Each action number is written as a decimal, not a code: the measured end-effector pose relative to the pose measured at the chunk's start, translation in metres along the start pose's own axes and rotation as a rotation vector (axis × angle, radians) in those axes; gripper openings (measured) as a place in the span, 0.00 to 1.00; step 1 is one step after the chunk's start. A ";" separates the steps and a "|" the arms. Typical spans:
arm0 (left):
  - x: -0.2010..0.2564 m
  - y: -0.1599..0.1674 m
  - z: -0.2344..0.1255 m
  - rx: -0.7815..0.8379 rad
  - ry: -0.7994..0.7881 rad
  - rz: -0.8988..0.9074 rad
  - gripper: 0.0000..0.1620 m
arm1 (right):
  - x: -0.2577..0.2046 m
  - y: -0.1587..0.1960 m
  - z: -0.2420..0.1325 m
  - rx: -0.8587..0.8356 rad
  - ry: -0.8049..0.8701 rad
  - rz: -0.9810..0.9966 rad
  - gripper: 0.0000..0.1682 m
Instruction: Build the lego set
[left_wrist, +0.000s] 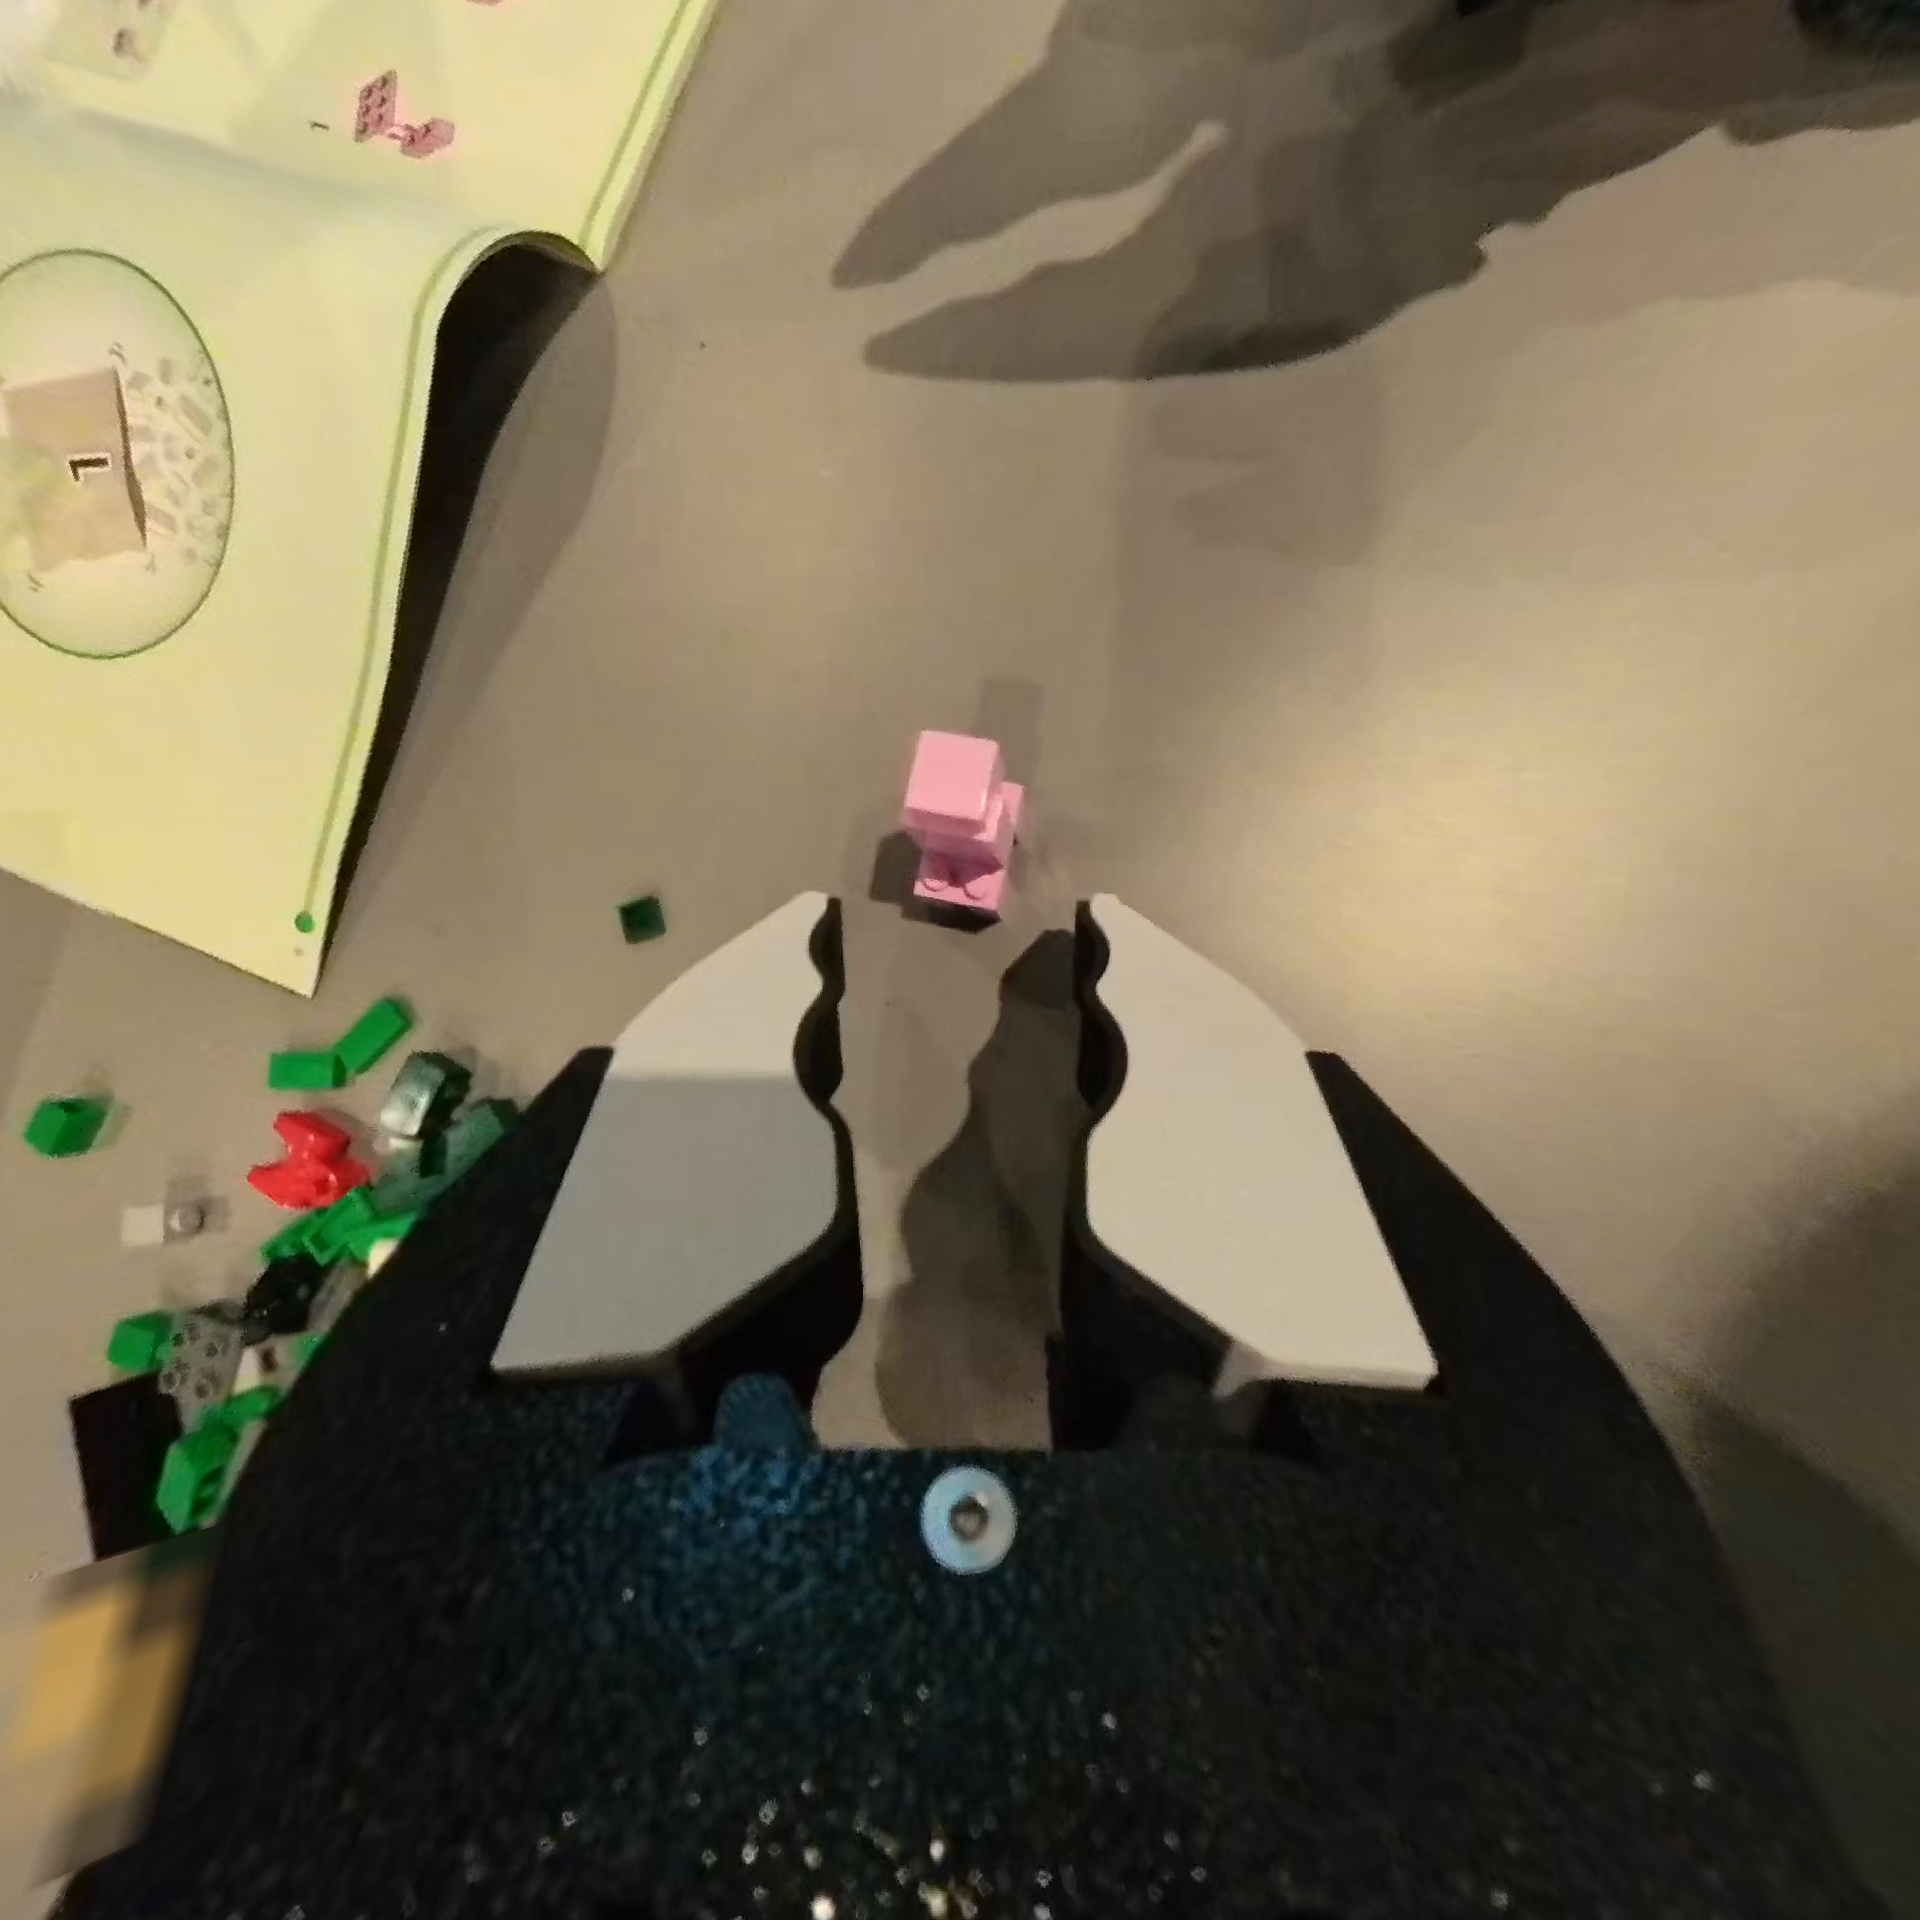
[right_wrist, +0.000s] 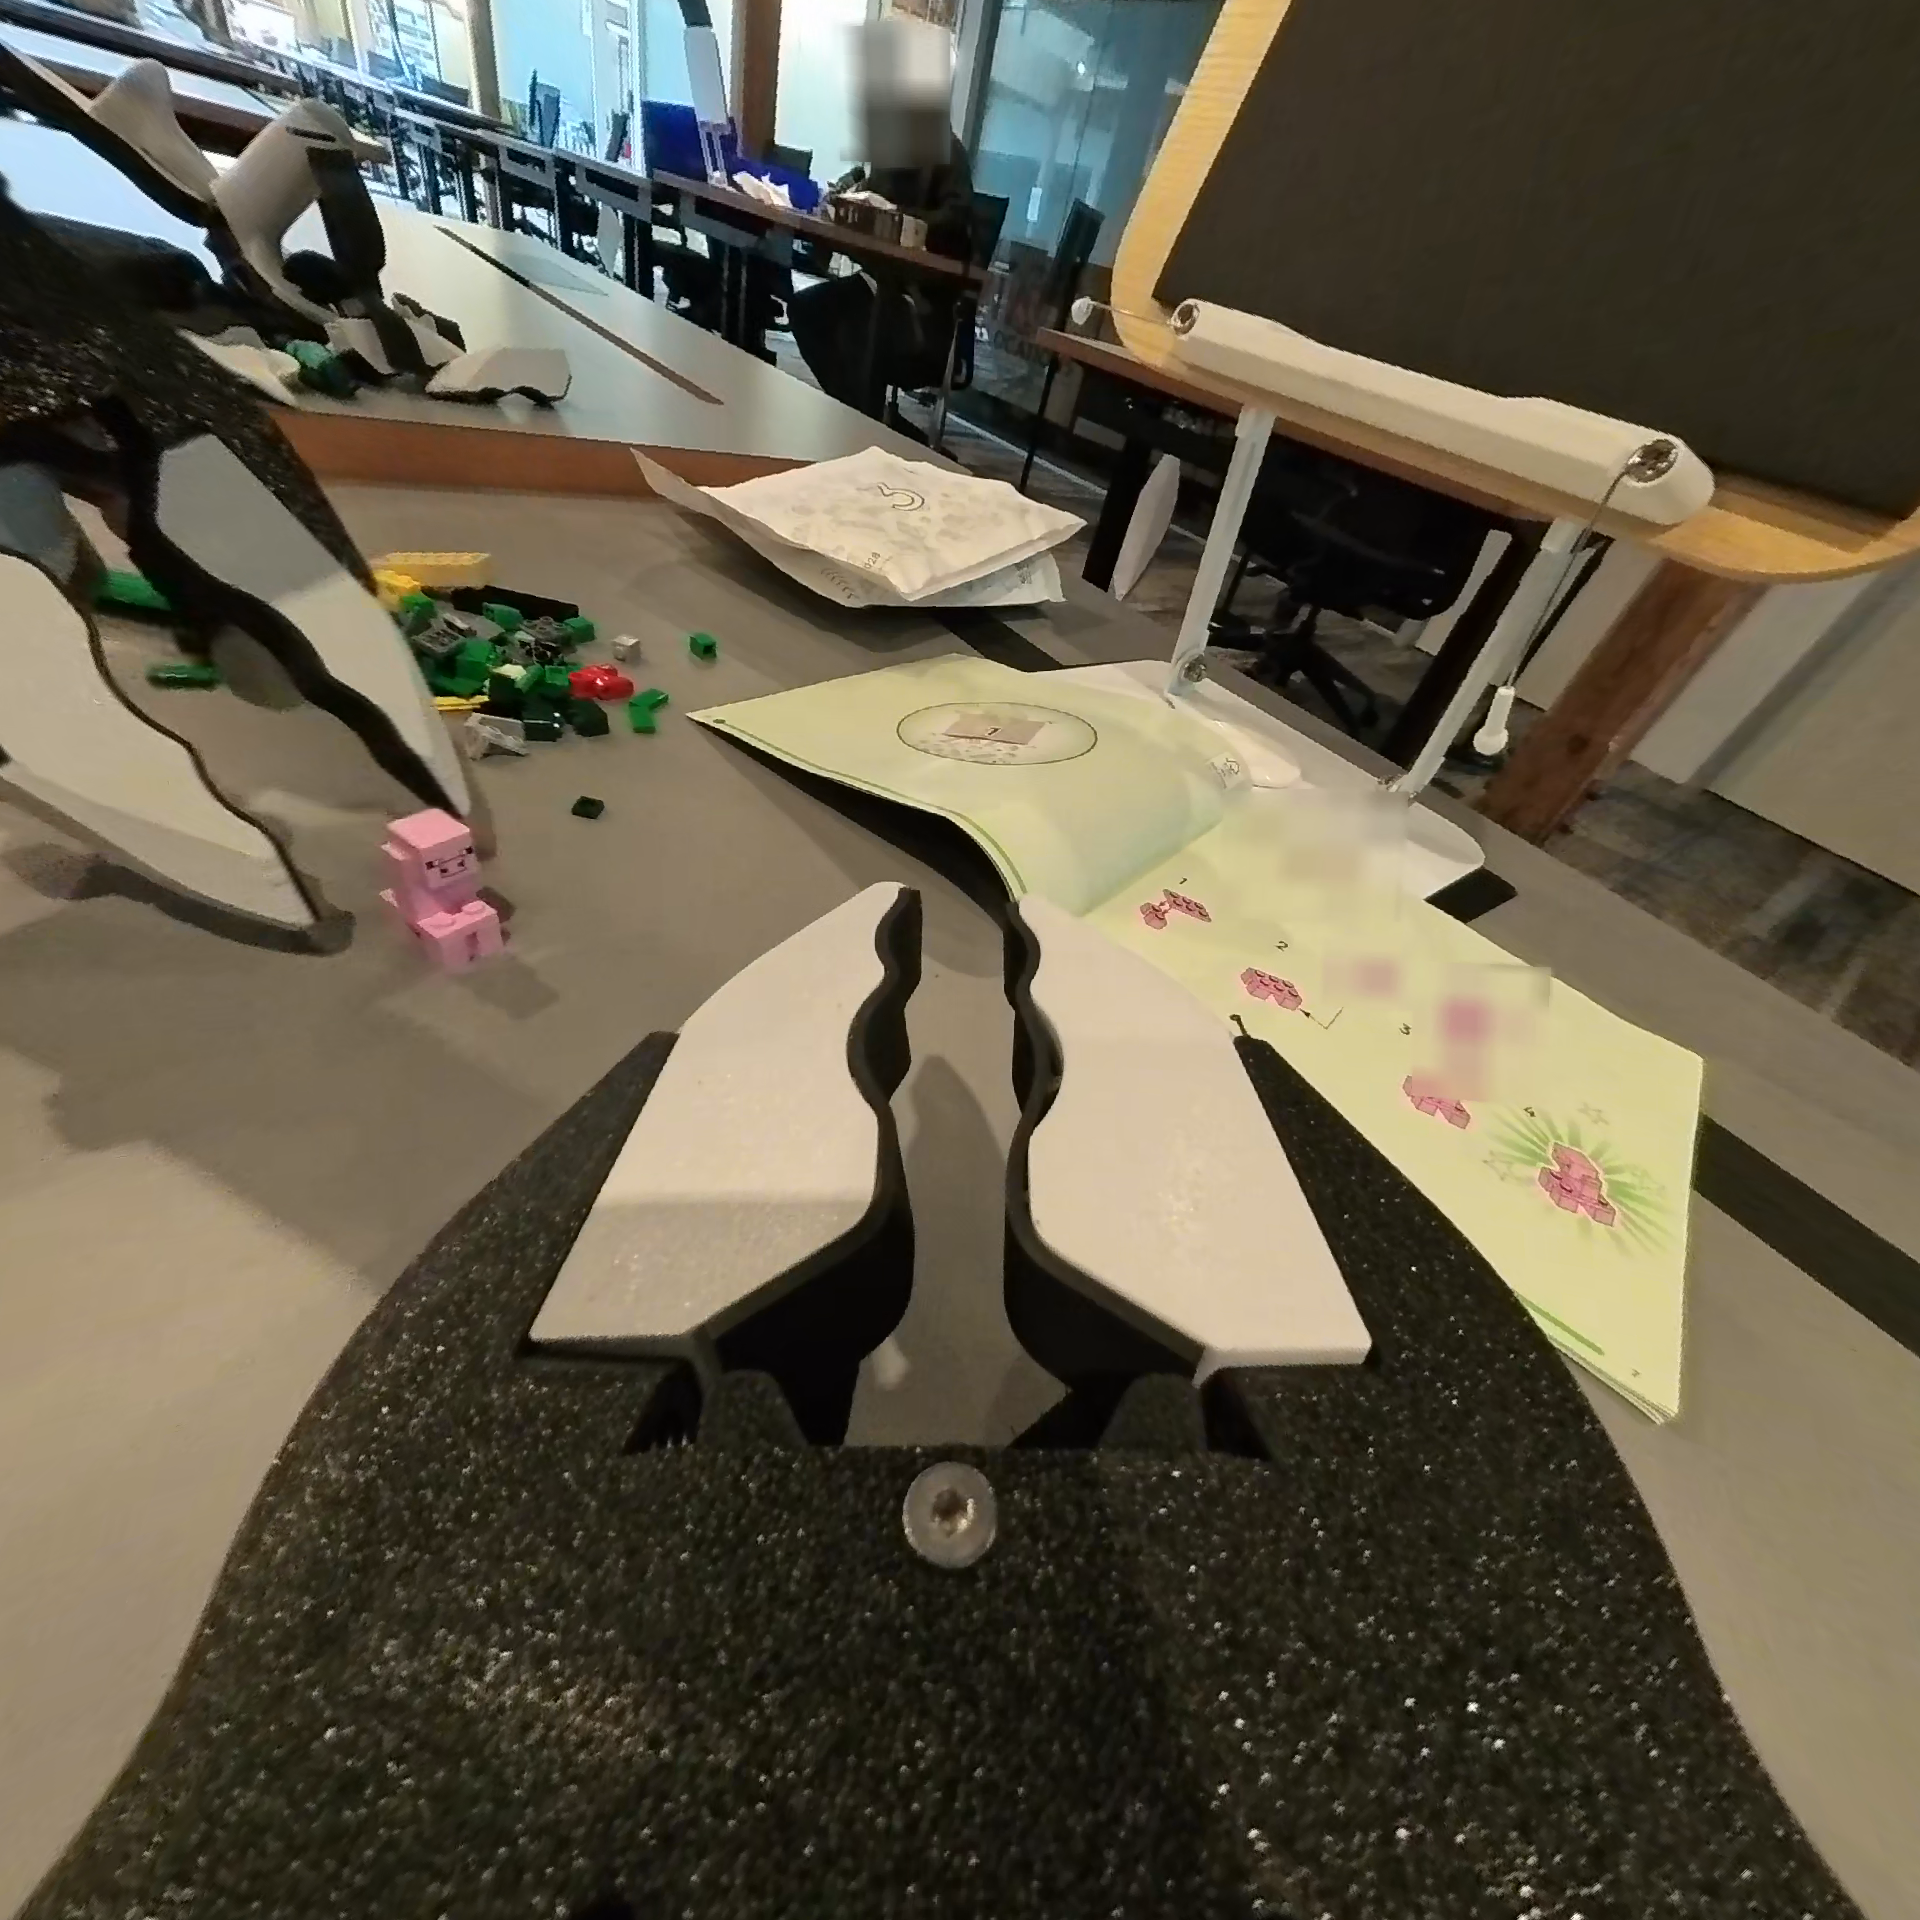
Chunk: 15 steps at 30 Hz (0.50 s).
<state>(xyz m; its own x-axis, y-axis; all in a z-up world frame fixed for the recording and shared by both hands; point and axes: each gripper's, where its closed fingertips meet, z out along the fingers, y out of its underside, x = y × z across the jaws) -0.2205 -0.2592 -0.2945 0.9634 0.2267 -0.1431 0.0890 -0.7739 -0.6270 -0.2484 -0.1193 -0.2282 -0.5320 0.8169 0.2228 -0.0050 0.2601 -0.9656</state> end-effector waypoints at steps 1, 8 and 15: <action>-0.001 0.000 0.001 -0.001 0.007 0.003 0.25 | 0.000 0.000 0.000 0.000 0.000 0.000 0.09; -0.003 0.001 0.012 -0.027 -0.003 0.043 0.15 | 0.000 0.000 0.001 -0.003 -0.002 0.001 0.09; -0.005 -0.007 0.017 -0.011 0.004 0.064 0.11 | 0.000 0.001 0.001 -0.003 -0.004 0.007 0.08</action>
<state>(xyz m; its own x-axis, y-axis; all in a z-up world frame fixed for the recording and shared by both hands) -0.2305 -0.2451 -0.3023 0.9681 0.1748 -0.1796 0.0304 -0.7932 -0.6082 -0.2495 -0.1193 -0.2288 -0.5351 0.8167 0.2158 0.0011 0.2561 -0.9666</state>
